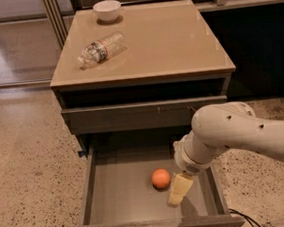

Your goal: Pick orange from middle drawer and place on counter

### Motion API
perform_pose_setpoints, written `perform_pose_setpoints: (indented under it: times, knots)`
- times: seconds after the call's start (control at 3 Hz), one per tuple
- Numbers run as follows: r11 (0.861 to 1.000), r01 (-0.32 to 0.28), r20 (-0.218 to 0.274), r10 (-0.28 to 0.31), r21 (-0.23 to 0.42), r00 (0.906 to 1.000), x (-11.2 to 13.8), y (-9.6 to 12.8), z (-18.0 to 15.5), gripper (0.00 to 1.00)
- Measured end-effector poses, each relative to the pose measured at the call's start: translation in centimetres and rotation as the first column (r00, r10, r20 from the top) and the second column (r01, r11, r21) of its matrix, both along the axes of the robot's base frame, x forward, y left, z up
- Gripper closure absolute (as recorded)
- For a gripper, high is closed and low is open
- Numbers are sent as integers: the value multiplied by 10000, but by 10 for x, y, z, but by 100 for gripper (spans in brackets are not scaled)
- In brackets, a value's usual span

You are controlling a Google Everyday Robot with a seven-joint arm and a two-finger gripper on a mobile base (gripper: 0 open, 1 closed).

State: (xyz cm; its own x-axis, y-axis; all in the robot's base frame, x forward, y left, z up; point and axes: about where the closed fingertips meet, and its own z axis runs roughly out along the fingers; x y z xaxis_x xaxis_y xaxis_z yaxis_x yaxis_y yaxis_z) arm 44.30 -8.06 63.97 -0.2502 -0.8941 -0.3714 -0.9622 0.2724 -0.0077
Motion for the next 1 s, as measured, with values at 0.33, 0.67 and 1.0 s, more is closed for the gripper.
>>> perform_pose_setpoints:
  times: [0.33,0.67,1.0]
  knots:
    - [9994,89,-62,-87,345,9999,2,1,-23,0]
    - [9992,155,-67,-152,379,9999,7,5,-34,0]
    - [9986,441,-39,-440,284,9990,19,11,-64,0]
